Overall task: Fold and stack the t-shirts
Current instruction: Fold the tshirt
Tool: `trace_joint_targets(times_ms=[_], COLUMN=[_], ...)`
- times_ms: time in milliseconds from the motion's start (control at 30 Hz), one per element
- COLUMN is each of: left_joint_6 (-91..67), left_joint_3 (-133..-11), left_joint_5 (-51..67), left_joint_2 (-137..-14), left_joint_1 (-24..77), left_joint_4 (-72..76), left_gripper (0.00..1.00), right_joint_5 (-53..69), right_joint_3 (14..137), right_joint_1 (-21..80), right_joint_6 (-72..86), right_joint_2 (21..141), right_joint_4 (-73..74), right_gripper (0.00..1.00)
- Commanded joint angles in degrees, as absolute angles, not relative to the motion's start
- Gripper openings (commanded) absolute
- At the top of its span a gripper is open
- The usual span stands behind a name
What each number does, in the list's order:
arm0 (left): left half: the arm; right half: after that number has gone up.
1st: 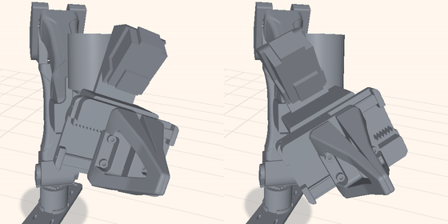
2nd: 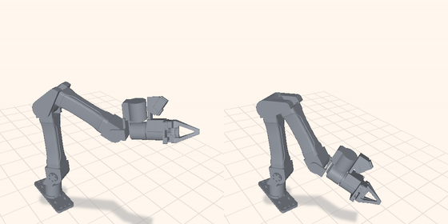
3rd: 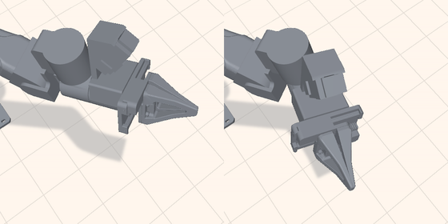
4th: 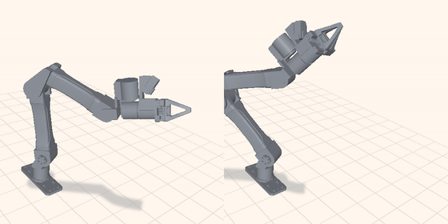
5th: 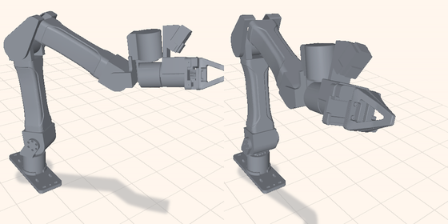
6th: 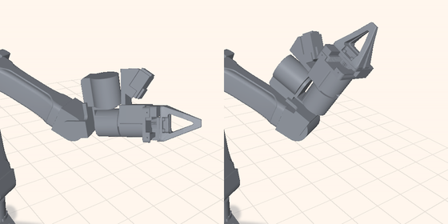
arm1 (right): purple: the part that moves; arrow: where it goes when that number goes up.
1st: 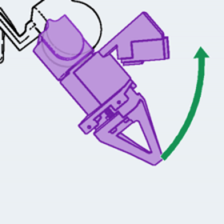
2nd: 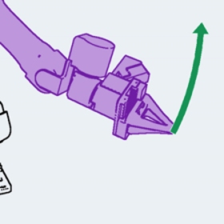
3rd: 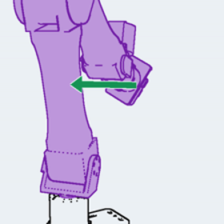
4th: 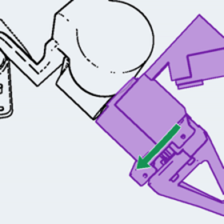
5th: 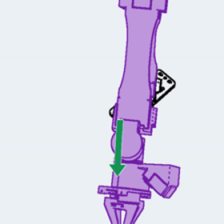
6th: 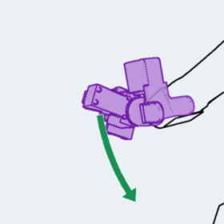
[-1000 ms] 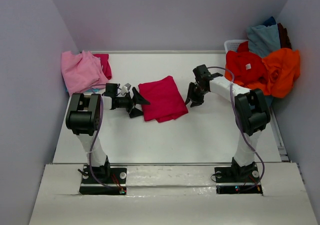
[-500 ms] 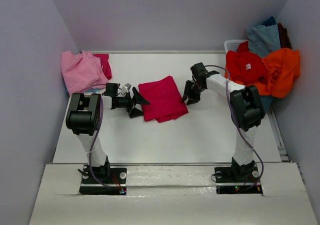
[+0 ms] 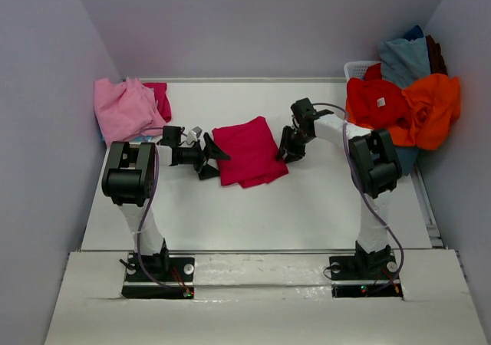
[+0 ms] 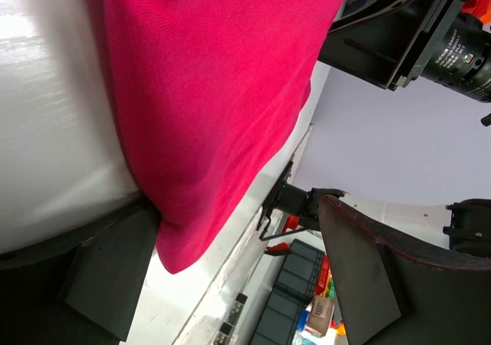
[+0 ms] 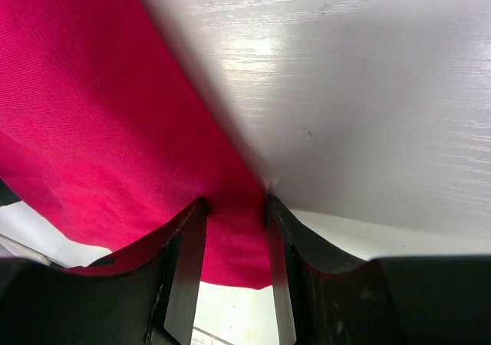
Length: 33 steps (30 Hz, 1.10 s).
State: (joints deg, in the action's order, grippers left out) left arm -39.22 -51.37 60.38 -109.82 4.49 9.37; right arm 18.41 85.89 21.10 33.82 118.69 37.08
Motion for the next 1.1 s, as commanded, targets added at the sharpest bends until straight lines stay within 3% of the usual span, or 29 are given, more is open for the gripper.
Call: trace_joint_targets(times_ms=[0,500,1067], left_joint_6=[-35.4,-33.7,-39.7], left_joint_3=[-51.1,-61.0,-66.2], left_joint_5=[53.0,50.3,51.5], left_joint_2=[-114.0,-120.0,-123.3], left_joint_1=[4.7,8.9,14.7], left_joint_4=[3.4,-5.3,-1.9], left_gripper=[0.99,0.99,0.99], right_joint_5=[20.0,20.0,20.2], right_joint_3=[87.6,87.5,87.7], right_joint_1=[22.3,22.3,22.3], right_joint_6=[32.8,32.2,32.0], right_joint_2=[118.9,119.4,120.1], right_joint_4=[36.2,36.9,36.9], right_gripper=[0.43,0.43,0.42])
